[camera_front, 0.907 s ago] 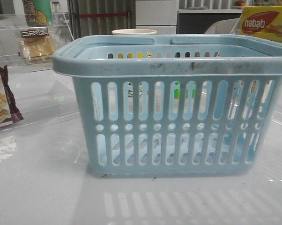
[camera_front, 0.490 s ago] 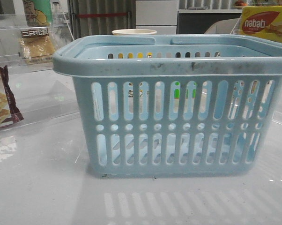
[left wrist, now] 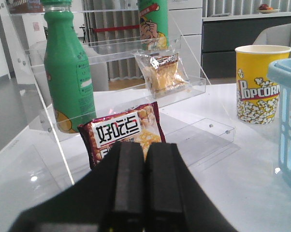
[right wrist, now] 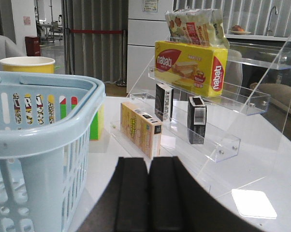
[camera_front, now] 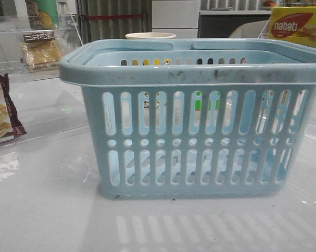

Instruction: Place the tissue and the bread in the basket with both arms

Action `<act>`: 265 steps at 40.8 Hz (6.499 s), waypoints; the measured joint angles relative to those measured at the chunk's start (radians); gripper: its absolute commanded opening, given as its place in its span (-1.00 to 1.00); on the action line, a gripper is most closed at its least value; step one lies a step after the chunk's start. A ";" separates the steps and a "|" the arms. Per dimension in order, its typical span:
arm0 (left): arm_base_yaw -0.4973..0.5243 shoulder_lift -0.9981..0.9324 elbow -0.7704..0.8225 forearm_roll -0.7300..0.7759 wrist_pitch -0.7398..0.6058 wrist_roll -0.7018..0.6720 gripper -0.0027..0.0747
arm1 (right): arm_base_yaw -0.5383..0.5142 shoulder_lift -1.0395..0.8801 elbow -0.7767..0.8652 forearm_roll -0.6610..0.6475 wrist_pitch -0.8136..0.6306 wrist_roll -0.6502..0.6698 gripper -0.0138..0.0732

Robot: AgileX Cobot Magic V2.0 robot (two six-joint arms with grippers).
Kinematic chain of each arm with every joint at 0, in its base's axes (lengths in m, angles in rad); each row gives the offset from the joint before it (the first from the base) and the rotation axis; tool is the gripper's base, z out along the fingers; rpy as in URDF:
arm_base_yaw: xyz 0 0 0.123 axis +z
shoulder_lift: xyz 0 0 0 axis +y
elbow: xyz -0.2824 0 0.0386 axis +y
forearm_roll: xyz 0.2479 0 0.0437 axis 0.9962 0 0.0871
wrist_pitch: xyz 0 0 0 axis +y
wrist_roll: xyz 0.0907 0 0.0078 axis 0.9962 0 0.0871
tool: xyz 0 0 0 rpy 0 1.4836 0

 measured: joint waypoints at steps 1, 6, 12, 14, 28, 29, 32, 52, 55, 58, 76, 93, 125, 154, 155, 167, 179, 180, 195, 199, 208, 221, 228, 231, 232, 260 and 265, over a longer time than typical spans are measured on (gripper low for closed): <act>0.000 0.000 0.000 0.000 -0.012 0.000 -0.69 | 0.000 0.000 0.000 0.000 -0.006 0.000 -0.55; 0.000 0.000 -0.002 0.000 -0.082 0.000 -0.69 | 0.000 0.000 -0.002 0.000 -0.036 0.000 -0.55; 0.000 0.000 -0.067 0.000 -0.107 0.000 -0.69 | 0.000 0.000 -0.089 0.000 0.016 0.000 -0.55; 0.000 0.000 -0.115 0.000 -0.100 0.000 -0.69 | 0.000 0.000 -0.146 0.000 0.043 0.000 -0.55; 0.000 0.137 -0.531 -0.036 0.052 -0.004 -0.69 | 0.000 0.109 -0.559 0.000 0.273 0.000 -0.55; 0.000 0.153 -0.556 -0.036 0.077 -0.004 -0.69 | 0.000 0.124 -0.589 0.000 0.300 0.000 -0.55; 0.000 0.211 -0.639 -0.036 0.156 -0.006 -0.69 | 0.000 0.183 -0.658 0.000 0.379 0.000 -0.55; 0.000 0.472 -0.765 -0.043 0.602 -0.006 -0.69 | 0.000 0.497 -0.753 0.002 0.761 0.000 -0.55; 0.000 0.506 -0.765 -0.043 0.650 -0.006 -0.69 | 0.000 0.535 -0.741 0.002 0.785 0.000 -0.55; 0.000 0.531 -0.765 -0.043 0.673 -0.006 -0.69 | 0.000 0.564 -0.727 0.002 0.797 0.000 -0.55; 0.000 0.616 -0.765 -0.025 0.690 -0.006 0.41 | 0.000 0.713 -0.680 0.004 0.794 0.000 0.55; 0.000 0.618 -0.765 -0.025 0.687 -0.006 0.38 | -0.124 1.054 -0.852 0.008 0.715 0.006 0.56; 0.000 0.618 -0.765 -0.025 0.684 -0.004 0.38 | -0.175 1.878 -1.547 0.030 0.690 0.008 0.48; 0.000 0.618 -0.765 -0.025 0.682 -0.004 0.38 | -0.110 1.671 -1.575 0.030 0.696 0.006 -0.40; 0.000 0.618 -0.765 -0.025 0.682 -0.004 0.38 | -0.095 1.643 -1.575 0.030 0.700 0.003 -0.40; 0.000 0.618 -0.765 -0.025 0.682 -0.004 0.38 | 0.125 1.410 -1.565 0.077 0.845 -0.087 -0.40; 0.000 0.618 -0.765 -0.025 0.682 -0.002 0.38 | 0.359 1.377 -1.391 0.167 0.855 -0.162 -0.36; 0.000 0.618 -0.765 -0.025 0.682 -0.002 0.38 | 0.369 1.381 -1.373 0.169 0.845 -0.164 -0.33; 0.000 0.618 -0.765 -0.025 0.682 -0.001 0.38 | 0.386 1.461 -1.318 0.172 0.741 -0.170 0.71; 0.000 0.618 -0.765 -0.025 0.682 -0.001 0.38 | 0.386 1.456 -1.318 0.172 0.730 -0.170 0.71; 0.000 0.618 -0.765 -0.025 0.684 -0.001 0.38 | 0.386 1.344 -1.318 0.160 0.733 -0.172 0.71; 0.000 0.618 -0.765 -0.025 0.684 -0.001 0.38 | 0.386 1.050 -1.249 0.039 0.857 -0.142 0.71; 0.000 0.618 -0.765 -0.025 0.684 -0.001 0.38 | 0.386 0.881 -1.138 0.019 0.870 -0.097 0.71; 0.000 0.618 -0.765 -0.025 0.684 -0.001 0.38 | 0.386 0.811 -1.077 0.019 0.876 -0.090 0.71; 0.000 0.618 -0.765 -0.025 0.684 -0.001 0.38 | 0.386 0.795 -1.062 0.019 0.879 -0.090 0.71; 0.000 0.897 -0.790 -0.083 0.614 -0.001 0.62 | 0.386 0.648 -0.888 0.019 0.909 -0.083 0.71; 0.000 1.050 -0.859 -0.134 0.542 0.004 0.62 | 0.386 0.648 -0.888 0.019 0.909 -0.083 0.71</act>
